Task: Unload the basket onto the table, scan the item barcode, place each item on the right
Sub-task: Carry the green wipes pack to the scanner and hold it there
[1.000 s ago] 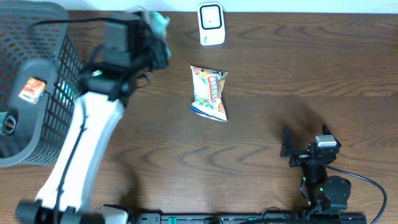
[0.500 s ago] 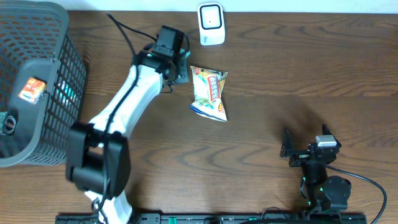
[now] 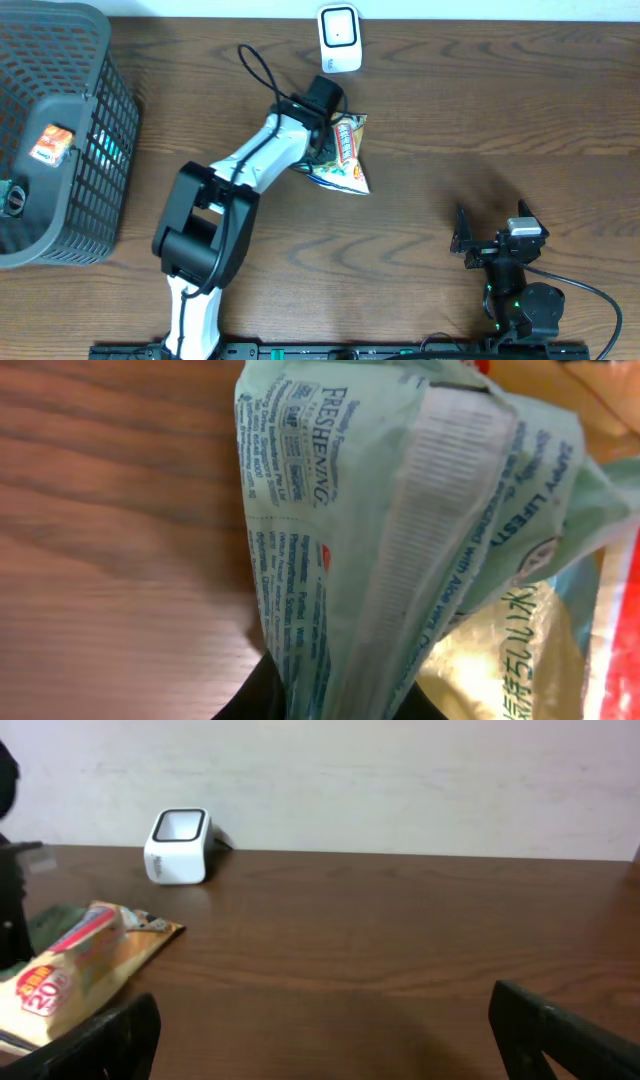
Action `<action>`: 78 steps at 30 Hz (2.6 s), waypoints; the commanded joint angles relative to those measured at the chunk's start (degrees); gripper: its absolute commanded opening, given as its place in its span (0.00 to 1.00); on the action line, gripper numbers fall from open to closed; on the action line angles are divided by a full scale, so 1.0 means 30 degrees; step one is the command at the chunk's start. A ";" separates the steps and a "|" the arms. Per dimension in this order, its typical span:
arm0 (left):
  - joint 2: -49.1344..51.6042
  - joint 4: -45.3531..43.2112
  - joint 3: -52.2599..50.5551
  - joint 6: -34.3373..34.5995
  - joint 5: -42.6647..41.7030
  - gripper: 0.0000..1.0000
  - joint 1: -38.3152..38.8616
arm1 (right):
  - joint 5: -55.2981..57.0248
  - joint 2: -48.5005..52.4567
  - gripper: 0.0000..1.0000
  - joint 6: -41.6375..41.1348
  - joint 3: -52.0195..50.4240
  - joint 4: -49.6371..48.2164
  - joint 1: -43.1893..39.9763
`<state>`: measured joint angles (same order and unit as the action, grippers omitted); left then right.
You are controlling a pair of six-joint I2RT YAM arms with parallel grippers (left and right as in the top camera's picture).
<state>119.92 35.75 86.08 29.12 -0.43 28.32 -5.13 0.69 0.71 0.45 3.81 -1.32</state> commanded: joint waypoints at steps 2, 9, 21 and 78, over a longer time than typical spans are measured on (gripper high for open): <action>0.0066 -0.0882 0.0270 0.0816 0.0299 0.08 0.0539 | 0.0080 -0.0102 0.99 0.0211 -0.0044 0.0058 -0.0029; -0.0306 -0.0721 0.0984 -0.0947 0.0415 0.08 0.0313 | 0.0087 -0.0102 0.99 0.0211 -0.0044 0.0058 -0.0029; -0.1275 0.1523 0.0954 -0.0699 0.2943 0.08 -0.1304 | 0.0087 -0.0102 0.99 0.0211 -0.0044 0.0058 -0.0029; 0.0073 0.1151 0.0342 0.1807 0.0838 0.33 -0.1486 | 0.0087 -0.0102 0.99 0.0211 -0.0044 0.0058 -0.0029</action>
<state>119.87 39.46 86.72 34.54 1.63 23.90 -5.13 0.69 0.71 0.45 3.79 -1.30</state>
